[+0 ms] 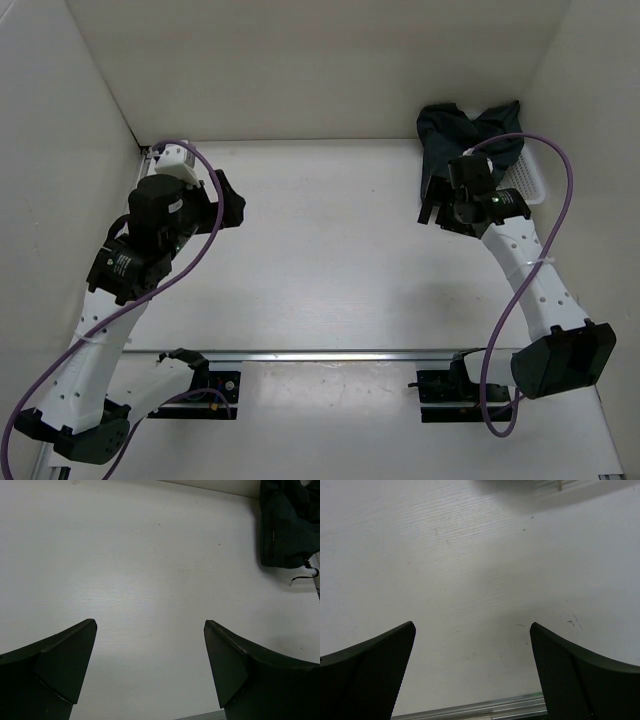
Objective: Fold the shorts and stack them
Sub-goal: Grab the shorts from the pile
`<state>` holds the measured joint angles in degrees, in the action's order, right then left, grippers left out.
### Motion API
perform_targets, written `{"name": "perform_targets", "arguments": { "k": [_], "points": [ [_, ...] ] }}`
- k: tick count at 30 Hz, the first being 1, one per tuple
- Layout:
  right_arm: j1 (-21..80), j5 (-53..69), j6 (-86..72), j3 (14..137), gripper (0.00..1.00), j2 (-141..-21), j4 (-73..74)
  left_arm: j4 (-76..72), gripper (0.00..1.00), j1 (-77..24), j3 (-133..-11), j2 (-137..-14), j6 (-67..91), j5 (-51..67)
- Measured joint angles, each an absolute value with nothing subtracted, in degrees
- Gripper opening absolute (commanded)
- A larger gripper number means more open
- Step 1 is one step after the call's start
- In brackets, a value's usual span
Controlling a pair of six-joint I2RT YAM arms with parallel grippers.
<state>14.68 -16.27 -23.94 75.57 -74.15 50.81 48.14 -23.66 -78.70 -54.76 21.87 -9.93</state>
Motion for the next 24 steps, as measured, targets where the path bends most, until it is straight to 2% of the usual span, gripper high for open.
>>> {"name": "perform_targets", "arguments": {
  "k": [5, 9, 10, 11, 14, 15, 17, 18, 20, 21, 24],
  "points": [
    [14.06, -16.14, -23.57, 75.53, 1.00, -73.76, 50.54, 48.73, 1.00, -23.66, -78.17, -54.35, 21.87, -11.25],
    [9.65, -15.00, -23.64, 75.92, 1.00, -74.41, 49.82, 49.21, 1.00, -23.66, -77.49, -53.58, 21.89, -11.62],
    [7.57, -13.98, -23.68, 76.73, 0.95, -75.35, 49.56, 49.36, 1.00, -23.66, -77.36, -53.36, 21.89, -11.55],
    [5.48, -12.88, -23.79, 77.78, 0.67, -76.66, 49.01, 49.56, 1.00, -23.66, -77.34, -53.19, 21.93, -11.29],
    [-0.01, -9.43, -23.75, 81.38, 0.46, -82.13, 46.22, 49.98, 1.00, -23.64, -77.30, -52.97, 22.13, -10.02],
    [-1.56, -8.10, -23.83, 83.15, 0.46, -84.68, 45.50, 50.09, 1.00, -23.64, -77.14, -52.97, 22.31, -9.76],
    [-3.57, -6.33, -24.01, 87.05, 0.48, -89.82, 44.23, 50.15, 1.00, -23.66, -76.25, -52.99, 22.55, -9.45],
    [-4.27, -5.48, -24.10, 88.99, 0.64, -92.55, 43.42, 50.17, 1.00, -23.64, -75.61, -53.12, 22.68, -9.45],
    [-5.65, -2.83, -24.67, 93.45, 0.81, -97.91, 42.70, 50.87, 1.00, -23.66, -74.81, -53.80, 22.94, -9.47],
    [-6.15, -1.78, -25.12, 95.20, 0.96, -100.31, 42.13, 51.33, 1.00, -23.66, -74.70, -54.33, 23.00, -9.50],
    [-7.14, 0.54, -26.44, 99.94, 0.99, -106.69, 41.58, 51.66, 1.00, -23.66, -74.70, -55.77, 23.14, -9.67]
  ]
}}
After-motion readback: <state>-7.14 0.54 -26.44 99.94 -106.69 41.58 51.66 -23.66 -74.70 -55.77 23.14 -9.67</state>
